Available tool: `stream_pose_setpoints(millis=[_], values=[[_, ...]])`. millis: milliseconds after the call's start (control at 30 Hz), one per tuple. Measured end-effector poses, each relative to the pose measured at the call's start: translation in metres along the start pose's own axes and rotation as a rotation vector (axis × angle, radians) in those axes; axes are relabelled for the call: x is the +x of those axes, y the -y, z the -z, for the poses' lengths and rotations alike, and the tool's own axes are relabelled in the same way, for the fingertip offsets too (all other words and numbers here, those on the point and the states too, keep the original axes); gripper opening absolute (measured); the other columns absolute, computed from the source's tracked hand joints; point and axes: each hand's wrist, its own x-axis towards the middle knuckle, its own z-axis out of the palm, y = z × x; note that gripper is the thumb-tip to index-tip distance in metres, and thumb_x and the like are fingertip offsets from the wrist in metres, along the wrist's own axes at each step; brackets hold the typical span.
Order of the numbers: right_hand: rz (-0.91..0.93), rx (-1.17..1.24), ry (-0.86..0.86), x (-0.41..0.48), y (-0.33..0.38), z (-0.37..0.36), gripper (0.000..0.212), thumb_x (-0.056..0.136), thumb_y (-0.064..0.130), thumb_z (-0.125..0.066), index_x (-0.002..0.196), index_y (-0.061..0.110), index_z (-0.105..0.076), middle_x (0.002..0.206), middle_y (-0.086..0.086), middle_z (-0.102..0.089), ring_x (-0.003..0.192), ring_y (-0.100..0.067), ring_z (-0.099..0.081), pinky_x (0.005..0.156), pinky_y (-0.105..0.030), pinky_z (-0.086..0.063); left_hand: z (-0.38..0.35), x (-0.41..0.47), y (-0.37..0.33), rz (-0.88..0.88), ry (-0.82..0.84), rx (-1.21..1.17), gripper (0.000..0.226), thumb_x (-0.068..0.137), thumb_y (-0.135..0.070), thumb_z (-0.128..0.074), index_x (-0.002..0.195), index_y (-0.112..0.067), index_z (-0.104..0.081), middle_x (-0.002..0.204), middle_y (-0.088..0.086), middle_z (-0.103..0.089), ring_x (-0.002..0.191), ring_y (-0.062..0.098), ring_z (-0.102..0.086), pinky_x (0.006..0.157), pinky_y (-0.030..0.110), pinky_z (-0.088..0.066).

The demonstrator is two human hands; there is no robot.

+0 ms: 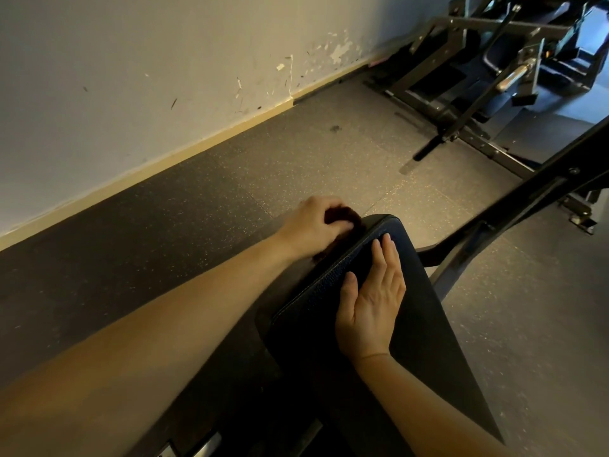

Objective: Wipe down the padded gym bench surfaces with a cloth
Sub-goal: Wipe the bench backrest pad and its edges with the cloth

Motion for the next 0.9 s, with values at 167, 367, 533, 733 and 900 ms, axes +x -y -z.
stream_pose_setpoints(millis=[167, 367, 533, 733, 900], values=[[-0.006, 0.015, 0.011, 0.001, 0.001, 0.001, 0.067, 0.100, 0.042, -0.033, 0.158, 0.011, -0.027, 0.169, -0.004, -0.017, 0.157, -0.017, -0.009, 0.127, -0.048, -0.012, 0.045, -0.091, 0.024, 0.083, 0.132, -0.106, 0.016, 0.094, -0.012, -0.070, 0.108, -0.021, -0.074, 0.099, -0.002, -0.075, 0.097, 0.012, -0.072, 0.087, 0.026, -0.057], [-0.007, 0.003, 0.001, 0.001, 0.001, 0.001, 0.066, 0.100, 0.042, -0.033, 0.158, 0.010, -0.028, 0.168, -0.005, -0.018, 0.157, -0.018, -0.010, 0.127, -0.047, -0.012, 0.020, -0.032, 0.009, 0.012, 0.040, 0.001, 0.016, 0.094, -0.014, -0.072, 0.109, -0.016, -0.075, 0.098, -0.002, -0.076, 0.094, 0.012, -0.072, 0.092, 0.036, -0.058], [-0.001, 0.001, 0.009, 0.000, 0.001, 0.001, 0.066, 0.101, 0.042, -0.032, 0.158, 0.011, -0.027, 0.169, -0.005, -0.017, 0.157, -0.018, -0.009, 0.127, -0.047, -0.013, 0.012, -0.017, 0.002, 0.019, 0.032, -0.028, 0.018, 0.094, -0.018, -0.072, 0.112, -0.016, -0.074, 0.103, -0.001, -0.076, 0.099, 0.014, -0.072, 0.096, 0.041, -0.057], [-0.016, 0.028, 0.008, 0.001, 0.001, 0.000, 0.066, 0.099, 0.041, -0.034, 0.158, 0.011, -0.028, 0.168, -0.004, -0.018, 0.157, -0.018, -0.009, 0.126, -0.048, -0.013, 0.051, -0.099, 0.021, 0.040, 0.165, -0.059, 0.015, 0.093, -0.014, -0.072, 0.104, -0.024, -0.074, 0.100, -0.006, -0.074, 0.100, 0.012, -0.070, 0.087, 0.024, -0.057], [-0.001, -0.008, -0.002, 0.001, 0.001, 0.001, 0.066, 0.101, 0.041, -0.032, 0.158, 0.010, -0.027, 0.168, -0.006, -0.019, 0.157, -0.019, -0.010, 0.126, -0.049, -0.014, 0.003, 0.002, -0.009, -0.036, 0.008, 0.047, 0.016, 0.094, -0.018, -0.072, 0.110, -0.015, -0.075, 0.101, -0.003, -0.074, 0.095, 0.013, -0.070, 0.093, 0.032, -0.055]])
